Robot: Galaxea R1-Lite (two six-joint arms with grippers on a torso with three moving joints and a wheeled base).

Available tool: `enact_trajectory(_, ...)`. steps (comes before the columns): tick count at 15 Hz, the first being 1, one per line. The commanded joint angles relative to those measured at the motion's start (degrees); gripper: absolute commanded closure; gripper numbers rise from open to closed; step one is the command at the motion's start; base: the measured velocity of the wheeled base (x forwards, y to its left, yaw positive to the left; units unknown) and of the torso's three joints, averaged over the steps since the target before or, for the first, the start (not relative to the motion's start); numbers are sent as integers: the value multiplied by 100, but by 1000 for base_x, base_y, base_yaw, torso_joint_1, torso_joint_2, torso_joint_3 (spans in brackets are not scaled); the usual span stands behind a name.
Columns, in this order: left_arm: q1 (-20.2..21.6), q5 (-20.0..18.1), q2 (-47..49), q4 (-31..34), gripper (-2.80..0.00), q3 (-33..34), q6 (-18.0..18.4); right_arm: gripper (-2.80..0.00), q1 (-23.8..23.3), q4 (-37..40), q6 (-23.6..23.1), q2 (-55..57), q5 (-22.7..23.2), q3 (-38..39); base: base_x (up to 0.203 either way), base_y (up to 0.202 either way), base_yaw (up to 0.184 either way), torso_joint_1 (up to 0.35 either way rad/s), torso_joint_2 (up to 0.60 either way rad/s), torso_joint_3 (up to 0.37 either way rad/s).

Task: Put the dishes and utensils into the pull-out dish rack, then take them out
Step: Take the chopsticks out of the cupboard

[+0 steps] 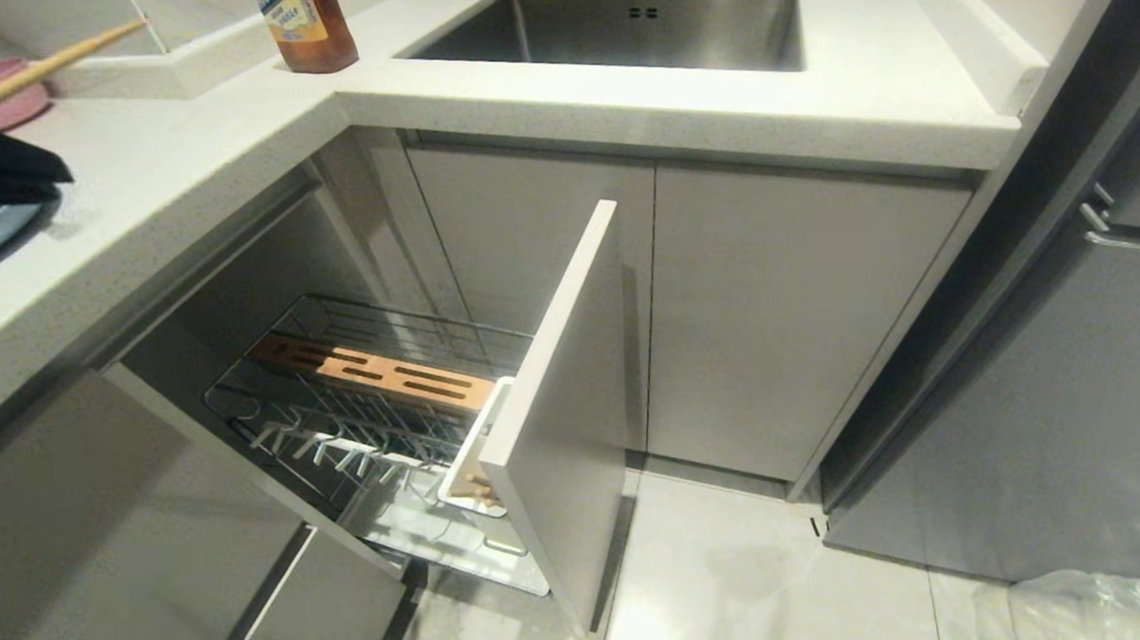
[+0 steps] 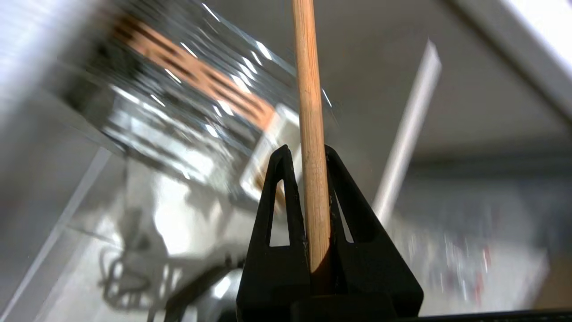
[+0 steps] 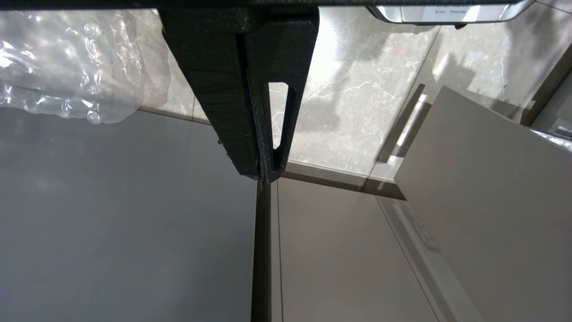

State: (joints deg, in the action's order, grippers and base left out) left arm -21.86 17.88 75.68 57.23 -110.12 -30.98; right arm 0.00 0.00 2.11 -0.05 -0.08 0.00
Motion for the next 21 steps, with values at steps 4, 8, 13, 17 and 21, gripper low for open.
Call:
enact_trajectory(4,1477,655,253,-648,0,-1,-15,0,0,0,0,5,-1,0,0,0,0,0,0,0)
enact_trajectory(8,2158,1139,632,-1054,0,-7,16,0,0,0,0,5,-1,0,0,0,0,0,0,0)
enact_trajectory(13,3012,1272,1061,-1795,0,-17,186,0,0,0,0,5,-1,0,0,0,0,0,0,0)
enact_trajectory(17,3187,1192,1332,-2104,0,-19,197,0,0,0,0,5,-1,0,0,0,0,0,0,0)
enact_trajectory(21,3417,989,1459,-2314,0,-18,188,0,0,0,0,5,-1,0,0,0,0,0,0,0)
